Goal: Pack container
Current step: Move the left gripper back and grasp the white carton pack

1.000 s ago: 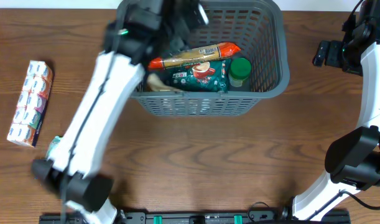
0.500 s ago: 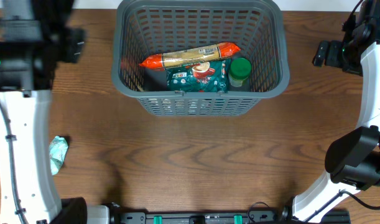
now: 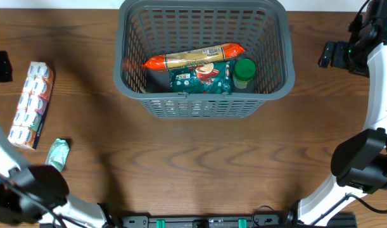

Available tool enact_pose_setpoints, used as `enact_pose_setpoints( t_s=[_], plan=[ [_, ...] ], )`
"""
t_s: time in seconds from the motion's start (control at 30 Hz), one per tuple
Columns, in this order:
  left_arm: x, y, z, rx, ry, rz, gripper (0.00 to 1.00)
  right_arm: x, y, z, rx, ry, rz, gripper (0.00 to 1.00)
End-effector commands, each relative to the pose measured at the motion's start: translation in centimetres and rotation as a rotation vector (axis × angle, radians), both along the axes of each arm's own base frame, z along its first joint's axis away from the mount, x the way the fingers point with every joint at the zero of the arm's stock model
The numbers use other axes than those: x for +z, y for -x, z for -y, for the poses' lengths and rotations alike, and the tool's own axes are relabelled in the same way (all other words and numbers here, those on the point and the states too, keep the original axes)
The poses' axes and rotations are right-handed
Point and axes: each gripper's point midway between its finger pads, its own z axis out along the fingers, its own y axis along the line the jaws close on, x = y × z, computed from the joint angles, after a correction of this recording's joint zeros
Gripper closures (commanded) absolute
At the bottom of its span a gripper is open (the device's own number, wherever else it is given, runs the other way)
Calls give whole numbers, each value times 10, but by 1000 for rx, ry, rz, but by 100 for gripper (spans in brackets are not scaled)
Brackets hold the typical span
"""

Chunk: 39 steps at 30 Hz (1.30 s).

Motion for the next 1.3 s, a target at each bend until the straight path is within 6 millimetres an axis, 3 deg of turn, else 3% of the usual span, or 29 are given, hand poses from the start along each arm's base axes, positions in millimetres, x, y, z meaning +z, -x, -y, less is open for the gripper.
enact_pose_setpoints(
  t_s=[0.0,0.3,0.57,0.87,1.1,1.27],
  plan=[
    [-46,-15,-10,-12,73,-71,5,-4,0,-2,14,-3,-10,1],
    [-164,-33,-13,-61,233,-270,5,-1,-8,1,14,6,22,1],
    [-224,-27,-6,-126,313,-399,5,1,-13,2,10,13,48,1],
    [-261,-21,-2,-135,358,-460,5,2,-14,2,3,11,52,1],
    [-269,-22,-5,-131,357,-456,5,1,-12,2,3,10,44,1],
    [-273,-17,-7,-122,366,-462,14,1,-12,3,2,13,43,1]
  ],
)
